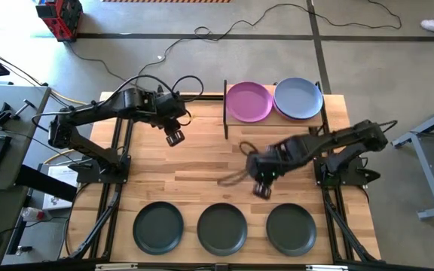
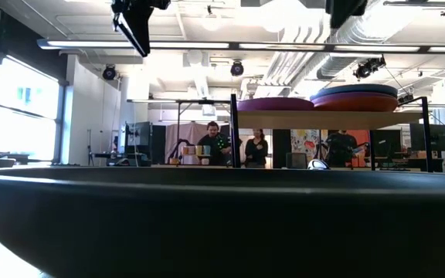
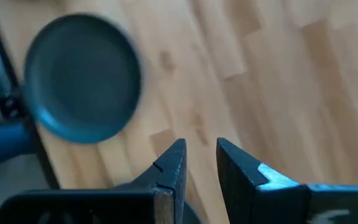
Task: Place and stack plates onto a shelf
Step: Stack the right black plate on top of the violet plate on the shelf
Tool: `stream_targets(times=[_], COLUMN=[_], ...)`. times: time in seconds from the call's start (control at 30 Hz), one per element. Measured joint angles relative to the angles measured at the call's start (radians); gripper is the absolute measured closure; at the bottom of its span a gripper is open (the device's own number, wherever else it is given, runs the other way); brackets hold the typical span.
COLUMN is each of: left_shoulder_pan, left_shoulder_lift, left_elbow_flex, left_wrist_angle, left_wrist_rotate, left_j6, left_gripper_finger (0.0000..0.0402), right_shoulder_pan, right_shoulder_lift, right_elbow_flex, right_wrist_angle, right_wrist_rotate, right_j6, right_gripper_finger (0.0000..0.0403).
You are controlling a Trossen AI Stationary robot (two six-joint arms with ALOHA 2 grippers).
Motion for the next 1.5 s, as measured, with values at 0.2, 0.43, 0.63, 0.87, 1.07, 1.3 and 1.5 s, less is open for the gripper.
stream_targets(times=[0.2,0.43,0.63,0.87,1.07,1.3,1.5], left_shoulder_pan=[-0.010,-0.055,-0.124,-0.225,-0.301,-0.360,-0.391], left_shoulder_lift=[0.000,0.000,0.000,0.000,0.000,0.000,0.000], left_elbow_flex=[0.000,0.000,0.000,0.000,0.000,0.000,0.000], left_wrist_angle=[0.000,0.001,0.006,0.007,0.013,0.049,0.087], left_wrist_rotate=[0.092,0.133,0.131,0.089,0.084,0.080,0.074], left_j6=[-0.127,-0.361,-0.469,-0.614,-0.733,-0.798,-0.815], left_gripper_finger=[0.0296,0.0296,0.0296,0.0296,0.0296,0.0296,0.0296], right_shoulder_pan=[0.108,0.207,0.287,0.347,0.354,0.354,0.354], right_shoulder_lift=[0.000,0.000,0.000,0.000,0.000,0.000,0.000], right_elbow_flex=[-0.081,-0.184,-0.281,-0.407,-0.492,-0.585,-0.636], right_wrist_angle=[0.032,0.102,0.176,0.242,0.314,0.406,0.422], right_wrist_rotate=[-0.027,-0.038,-0.039,-0.030,-0.018,-0.016,0.012], right_j6=[-0.047,-0.088,-0.138,-0.198,-0.207,-0.223,-0.228], right_gripper_finger=[0.0334,0.0334,0.0334,0.0334,0.0334,0.0334,0.0334])
